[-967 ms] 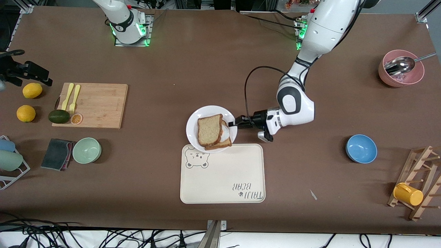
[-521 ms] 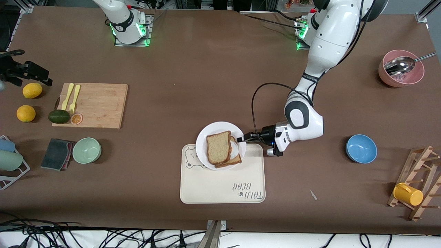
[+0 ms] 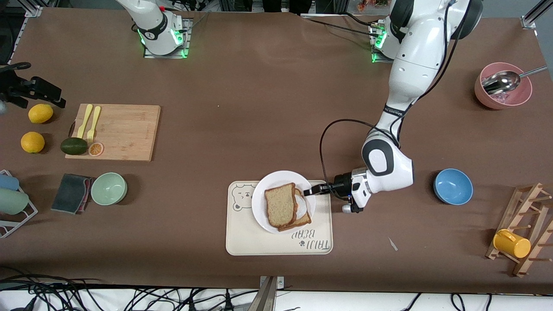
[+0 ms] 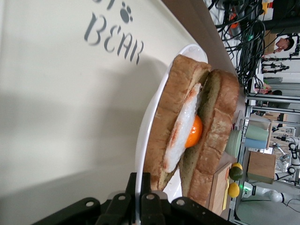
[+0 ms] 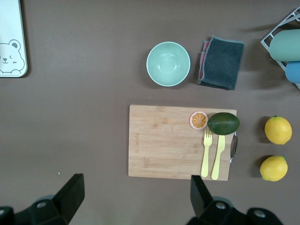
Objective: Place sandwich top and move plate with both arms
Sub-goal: 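Slide the plate with the left gripper onto the bear tray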
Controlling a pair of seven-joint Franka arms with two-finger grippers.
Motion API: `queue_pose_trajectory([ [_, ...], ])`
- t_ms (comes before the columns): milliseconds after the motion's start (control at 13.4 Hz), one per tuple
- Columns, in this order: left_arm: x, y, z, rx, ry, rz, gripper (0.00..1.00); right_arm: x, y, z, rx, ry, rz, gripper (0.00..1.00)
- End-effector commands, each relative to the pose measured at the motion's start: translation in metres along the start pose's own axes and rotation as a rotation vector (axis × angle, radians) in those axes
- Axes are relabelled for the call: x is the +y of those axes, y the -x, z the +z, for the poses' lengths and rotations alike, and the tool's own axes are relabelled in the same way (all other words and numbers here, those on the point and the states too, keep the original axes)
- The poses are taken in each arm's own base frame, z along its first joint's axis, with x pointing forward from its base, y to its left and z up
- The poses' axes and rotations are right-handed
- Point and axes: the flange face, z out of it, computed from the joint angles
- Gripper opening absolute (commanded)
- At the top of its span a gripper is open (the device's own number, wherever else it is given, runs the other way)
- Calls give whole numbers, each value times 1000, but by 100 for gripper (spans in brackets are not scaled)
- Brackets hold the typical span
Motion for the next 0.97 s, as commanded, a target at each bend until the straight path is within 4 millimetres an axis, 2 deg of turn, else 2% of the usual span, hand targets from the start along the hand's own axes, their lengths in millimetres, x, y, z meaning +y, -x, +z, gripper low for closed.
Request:
queue_pose_trajectory([
  [0, 4, -17, 7, 4, 6, 6, 0, 0, 5, -3, 1, -18, 3, 100],
  [372, -1, -33, 10, 22, 17, -11, 0, -1, 5, -3, 1, -20, 3, 100],
  [744, -4, -38, 11, 28, 20, -4, 0, -1, 5, -3, 1, -20, 3, 100],
  [893, -10, -46, 4, 44, 10, -1, 0, -1, 4, -3, -1, -20, 1, 100],
])
